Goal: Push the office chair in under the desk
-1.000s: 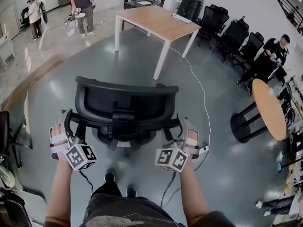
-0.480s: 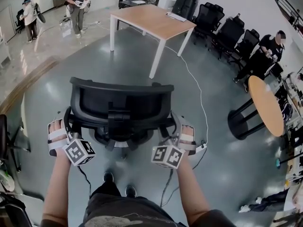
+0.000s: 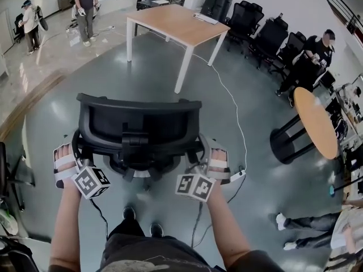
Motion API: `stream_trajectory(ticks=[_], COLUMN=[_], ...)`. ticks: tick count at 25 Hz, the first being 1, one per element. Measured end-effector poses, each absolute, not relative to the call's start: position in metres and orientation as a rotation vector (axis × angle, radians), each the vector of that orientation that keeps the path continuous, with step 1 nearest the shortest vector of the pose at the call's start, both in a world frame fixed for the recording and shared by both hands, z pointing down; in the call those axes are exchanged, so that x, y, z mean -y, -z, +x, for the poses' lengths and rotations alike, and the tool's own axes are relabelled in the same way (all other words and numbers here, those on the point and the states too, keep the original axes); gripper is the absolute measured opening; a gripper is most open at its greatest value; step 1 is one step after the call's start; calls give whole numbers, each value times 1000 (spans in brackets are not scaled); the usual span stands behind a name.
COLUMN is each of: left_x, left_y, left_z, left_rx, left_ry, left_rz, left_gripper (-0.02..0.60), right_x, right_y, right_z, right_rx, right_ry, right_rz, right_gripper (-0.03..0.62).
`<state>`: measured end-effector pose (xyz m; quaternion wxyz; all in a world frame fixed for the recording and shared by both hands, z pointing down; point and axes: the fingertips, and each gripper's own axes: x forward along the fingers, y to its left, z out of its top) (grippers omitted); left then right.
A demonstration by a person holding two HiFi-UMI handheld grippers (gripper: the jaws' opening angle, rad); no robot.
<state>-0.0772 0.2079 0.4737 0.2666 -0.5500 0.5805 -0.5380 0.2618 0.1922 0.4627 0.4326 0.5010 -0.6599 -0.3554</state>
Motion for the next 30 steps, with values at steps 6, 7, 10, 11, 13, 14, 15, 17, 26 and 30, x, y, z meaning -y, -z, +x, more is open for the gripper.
stream_trajectory(ticks=[6,7,10,11,13,14,15,17,26,30], left_x=[-205,-205,-205,-204,-204,-203,-203,-200,-165,-147], left_y=[-477,-478,-480,-481,-482,-482,-484,-486,-507,-500], left_z=[-78,-78,-77,-77,-78,-78,-78,-78,-91,-112], left_rx=[-1594,-1593,-1591,-1591,-1587,-1583,-1578,-1570,-1567,-1556], left_ry=[1479,1484,1487,1487,1489,1490,1490,1494,1493,1467], left_rz=[-1515,-1516,-1516,-1517,-1521,-1524,-1527,-1529,-1515,-1528], left_gripper=[267,267,267,267,267,267,265,264,261,259], right_x=[-190,-190,-188,-187,-185,-184,-182,-179,-137,-125], right_y=[-464,-465,-467,-467,-468,-469,-470,-473,-501,-495], right_z=[262,262,263,263,262,262,261,260,248,224], right_rx=[1634,1630,1618,1614,1609,1607,1605,1602,1613,1619], right_ry=[883,881,869,862,847,842,841,847,869,886], right_rz=[1255,1260,1276,1278,1276,1272,1266,1251,1219,1204], right_gripper=[261,261,261,261,261,261,261,256,252,249])
